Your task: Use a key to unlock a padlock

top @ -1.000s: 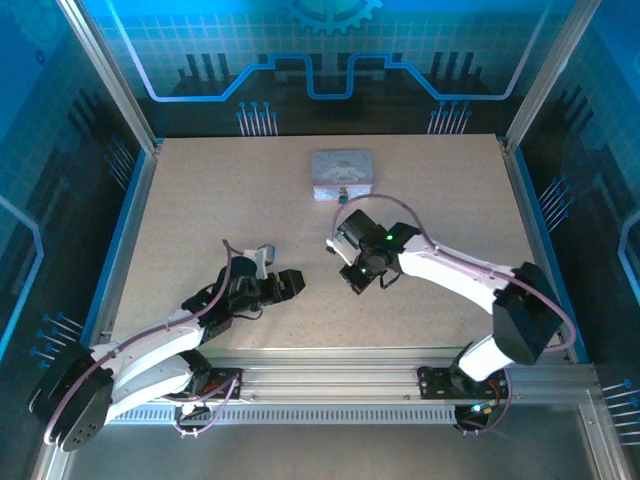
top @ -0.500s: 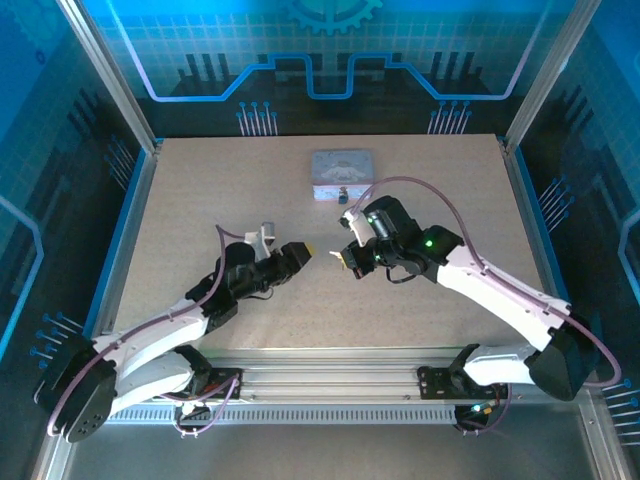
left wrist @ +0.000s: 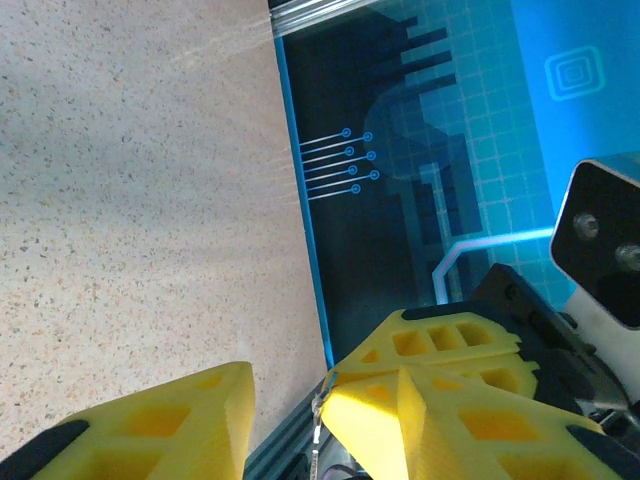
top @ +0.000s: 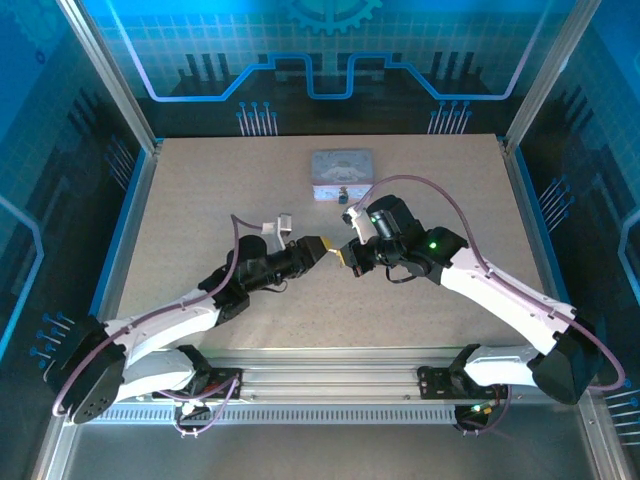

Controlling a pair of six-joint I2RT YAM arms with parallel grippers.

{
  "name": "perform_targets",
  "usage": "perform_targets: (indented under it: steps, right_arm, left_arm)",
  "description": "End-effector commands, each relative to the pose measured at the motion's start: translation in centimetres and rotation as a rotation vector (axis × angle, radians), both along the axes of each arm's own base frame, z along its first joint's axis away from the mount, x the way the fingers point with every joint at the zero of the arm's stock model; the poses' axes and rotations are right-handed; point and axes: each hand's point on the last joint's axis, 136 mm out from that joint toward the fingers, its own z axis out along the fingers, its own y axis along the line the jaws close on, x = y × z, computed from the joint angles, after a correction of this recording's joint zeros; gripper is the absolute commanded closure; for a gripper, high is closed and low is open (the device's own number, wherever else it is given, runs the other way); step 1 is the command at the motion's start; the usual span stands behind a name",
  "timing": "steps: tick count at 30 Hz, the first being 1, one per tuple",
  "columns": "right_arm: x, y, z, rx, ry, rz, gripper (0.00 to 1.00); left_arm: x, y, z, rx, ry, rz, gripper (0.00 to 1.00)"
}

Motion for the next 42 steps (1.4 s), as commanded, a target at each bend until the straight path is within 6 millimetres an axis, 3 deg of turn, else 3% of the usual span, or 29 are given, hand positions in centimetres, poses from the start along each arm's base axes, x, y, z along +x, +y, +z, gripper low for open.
perform_targets:
  steps: [1, 7, 14, 16, 20, 26, 31, 33, 38, 42]
  right_arm:
    - [0.0, 0.1, 1.0, 0.044, -0.002, -0.003, 1.00]
    - [-0.2, 0.0, 1.0, 0.046, 0.006, -0.002, 1.00]
    - [-0.3, 0.0, 1.0, 0.055, 0.009, -0.005, 1.00]
    - [-0.3, 0.1, 1.0, 0.058, 0.011, -0.005, 1.00]
    - [-0.3, 0.0, 1.0, 0.059, 0.013, -0.007, 1.00]
    - [-0.8, 0.0, 1.4, 0.062, 0.003, 0.024, 1.00]
    - [-2.8, -1.0, 3.1, 0.051, -0.026, 0.132, 0.62]
    - [-4.1, -1.6, 4.4, 0.112, 0.001, 0.192, 0.54]
    - [-5.8, -2.9, 7.5, 0.239, -0.020, 0.268, 0.48]
    - [-6.1, -2.4, 8.3, 0.271, -0.046, 0.310, 0.47]
  left_arm:
    - [-0.1, -0.9, 1.6, -0.029, -0.066, -0.036, 0.59]
    - [0.1, -1.6, 2.1, -0.051, -0.097, -0.060, 0.61]
    - [0.3, -2.2, 2.1, -0.084, -0.096, -0.079, 0.72]
    - [0.2, -2.2, 2.1, -0.083, -0.097, -0.082, 0.78]
    - [0.1, -2.2, 2.1, -0.071, -0.107, -0.088, 1.00]
    - [-0.4, -1.7, 1.6, 0.072, -0.163, -0.115, 1.00]
    - [-1.4, 0.1, 2.0, 0.391, -0.291, -0.209, 1.00]
    - [-1.9, 0.8, 2.8, 0.489, -0.373, -0.284, 1.00]
    - [-4.0, 1.2, 4.5, 0.576, -0.524, -0.482, 1.00]
    - [-5.7, 0.8, 5.9, 0.572, -0.577, -0.627, 1.00]
